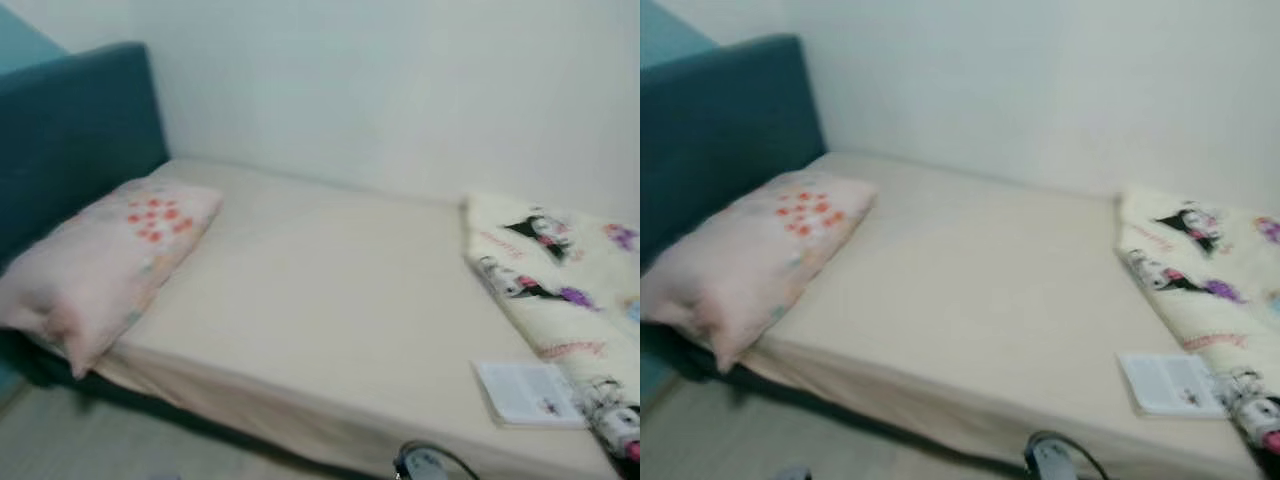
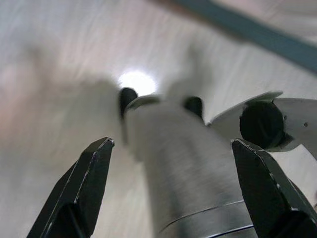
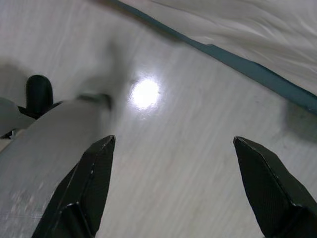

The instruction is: Clean up the room

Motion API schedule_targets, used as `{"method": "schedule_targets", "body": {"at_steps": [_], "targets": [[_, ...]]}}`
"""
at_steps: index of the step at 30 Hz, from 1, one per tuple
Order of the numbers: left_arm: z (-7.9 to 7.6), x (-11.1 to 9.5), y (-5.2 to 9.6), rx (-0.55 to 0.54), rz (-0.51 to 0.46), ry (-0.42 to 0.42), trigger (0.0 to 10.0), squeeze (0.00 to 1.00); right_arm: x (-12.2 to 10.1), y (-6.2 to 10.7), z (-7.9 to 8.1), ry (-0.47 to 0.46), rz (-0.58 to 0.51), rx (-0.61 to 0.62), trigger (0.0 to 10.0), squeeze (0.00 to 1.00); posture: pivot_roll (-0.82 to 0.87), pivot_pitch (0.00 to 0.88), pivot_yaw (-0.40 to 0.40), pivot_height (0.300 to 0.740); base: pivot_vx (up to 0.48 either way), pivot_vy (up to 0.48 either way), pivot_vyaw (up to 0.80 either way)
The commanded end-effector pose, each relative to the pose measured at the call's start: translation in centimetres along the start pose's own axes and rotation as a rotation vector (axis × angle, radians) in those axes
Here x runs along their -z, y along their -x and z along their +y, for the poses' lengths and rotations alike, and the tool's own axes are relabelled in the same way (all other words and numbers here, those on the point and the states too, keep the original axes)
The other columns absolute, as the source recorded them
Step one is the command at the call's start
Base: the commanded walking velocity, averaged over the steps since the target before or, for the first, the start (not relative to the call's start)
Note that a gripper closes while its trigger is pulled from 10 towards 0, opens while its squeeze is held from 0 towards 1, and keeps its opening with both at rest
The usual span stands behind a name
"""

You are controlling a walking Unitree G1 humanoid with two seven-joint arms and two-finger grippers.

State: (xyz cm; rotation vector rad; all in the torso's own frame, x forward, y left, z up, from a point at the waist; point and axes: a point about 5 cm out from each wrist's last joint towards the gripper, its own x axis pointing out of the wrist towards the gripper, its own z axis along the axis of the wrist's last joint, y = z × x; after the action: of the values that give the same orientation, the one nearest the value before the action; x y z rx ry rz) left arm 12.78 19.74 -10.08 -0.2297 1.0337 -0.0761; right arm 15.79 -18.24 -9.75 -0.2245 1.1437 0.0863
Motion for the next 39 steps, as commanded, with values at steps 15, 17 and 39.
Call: {"method": "schedule_targets", "body": {"at_steps": [15, 17, 39], "targets": [[-0.6, -1.0, -0.3, 0.04, -0.04, -0.002, 10.0, 0.0, -0.1, 0.0, -0.3, 0.014, 0.004, 0.016, 10.0, 0.0, -0.03, 0.0, -0.051, 0.74, 0.0, -0.48, 0.0], [-0.7, -1.6, -0.4, 0.053, -0.06, -0.004, 10.0, 0.0, 0.0, 0.0, -0.3, 0.013, 0.005, 0.016, 10.0, 0.0, -0.03, 0.0, -0.051, 0.74, 0.0, -0.48, 0.0], [-2.1, -6.0, -1.1, 0.127, -0.206, -0.011, 10.0, 0.0, 0.1, 0.0, -0.3, 0.008, 0.01, 0.014, 10.0, 0.0, -0.04, 0.0, -0.047, 0.74, 0.0, -0.458, 0.0]]}}
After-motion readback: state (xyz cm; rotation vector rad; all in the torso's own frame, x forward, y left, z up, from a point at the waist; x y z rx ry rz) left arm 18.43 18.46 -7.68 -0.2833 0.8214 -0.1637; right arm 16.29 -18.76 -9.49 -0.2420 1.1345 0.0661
